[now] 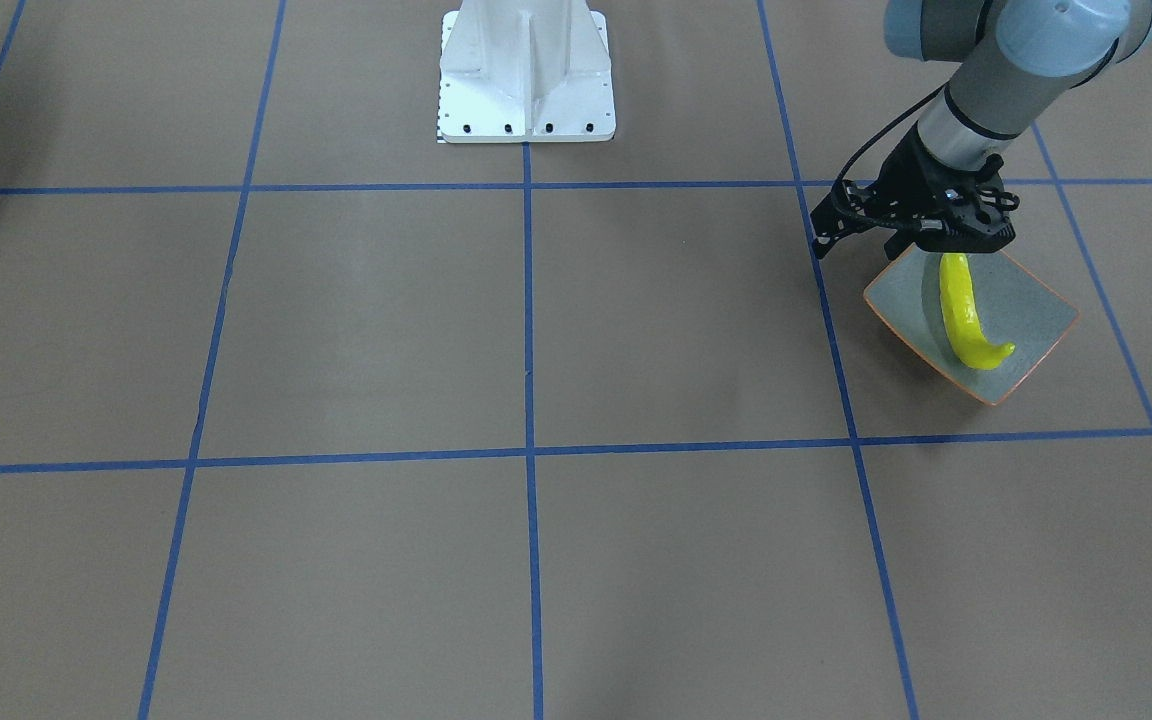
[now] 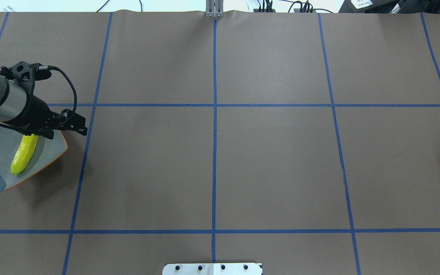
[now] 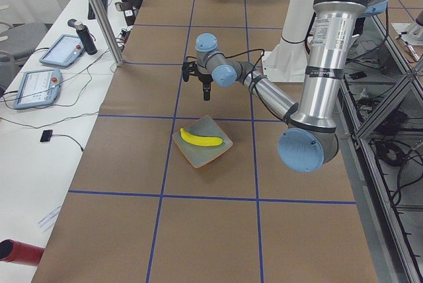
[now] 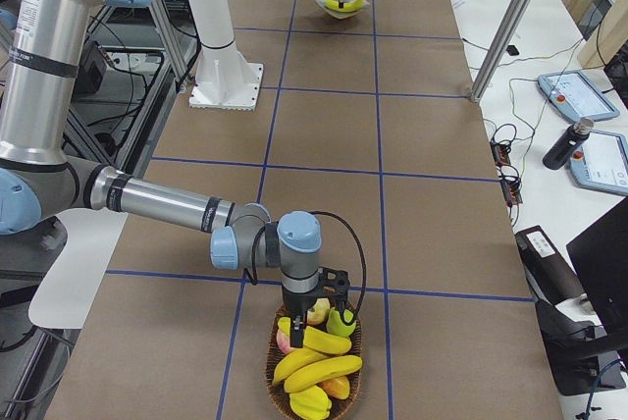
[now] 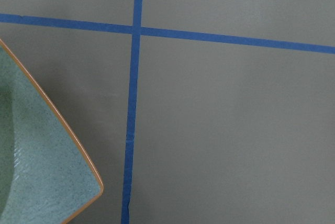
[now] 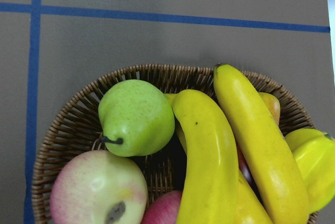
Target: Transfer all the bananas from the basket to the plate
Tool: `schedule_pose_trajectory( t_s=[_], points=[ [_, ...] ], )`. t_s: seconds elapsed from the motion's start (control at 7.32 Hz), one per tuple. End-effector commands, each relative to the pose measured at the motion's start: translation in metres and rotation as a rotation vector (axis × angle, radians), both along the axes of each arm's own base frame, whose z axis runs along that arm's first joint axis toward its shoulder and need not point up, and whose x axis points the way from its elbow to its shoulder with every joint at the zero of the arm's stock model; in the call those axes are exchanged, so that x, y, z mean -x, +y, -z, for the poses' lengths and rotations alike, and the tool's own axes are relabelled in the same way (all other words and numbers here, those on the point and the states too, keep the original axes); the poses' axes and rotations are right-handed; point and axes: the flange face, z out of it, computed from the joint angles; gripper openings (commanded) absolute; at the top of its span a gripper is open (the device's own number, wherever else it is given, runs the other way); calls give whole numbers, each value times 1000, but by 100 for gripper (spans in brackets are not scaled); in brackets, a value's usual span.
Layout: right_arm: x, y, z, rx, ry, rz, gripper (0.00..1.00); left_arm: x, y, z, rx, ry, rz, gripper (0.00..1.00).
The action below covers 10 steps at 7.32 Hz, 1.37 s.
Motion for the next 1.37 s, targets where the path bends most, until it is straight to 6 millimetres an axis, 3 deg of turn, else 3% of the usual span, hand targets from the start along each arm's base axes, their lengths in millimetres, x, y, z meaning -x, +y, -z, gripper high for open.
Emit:
schedule_pose_trajectory(
  t_s=[0.0,0.41,0.68,0.82,0.96,1.09,1.23],
  points=[
    [5,1,-4,24,-2,-4,93,0,-1,-2,1,-2,0,100],
    [24,-3,-4,46,0,-20,93,0,-1,-3,2,-4,0,100],
    [28,2,-19,68,12,4,91,0,-1,-2,4,-2,2,100],
    [28,1,-19,68,9,5,79,1,-1,-1,2,0,3,100],
    [29,-2,-17,62,4,6,47,1,0,0,4,3,1,100],
    [29,-4,-15,57,-2,7,0,1,0,-1,4,3,1,100],
    [31,-9,-10,35,-10,39,0,1,0,0,0,8,0,100]
  ],
)
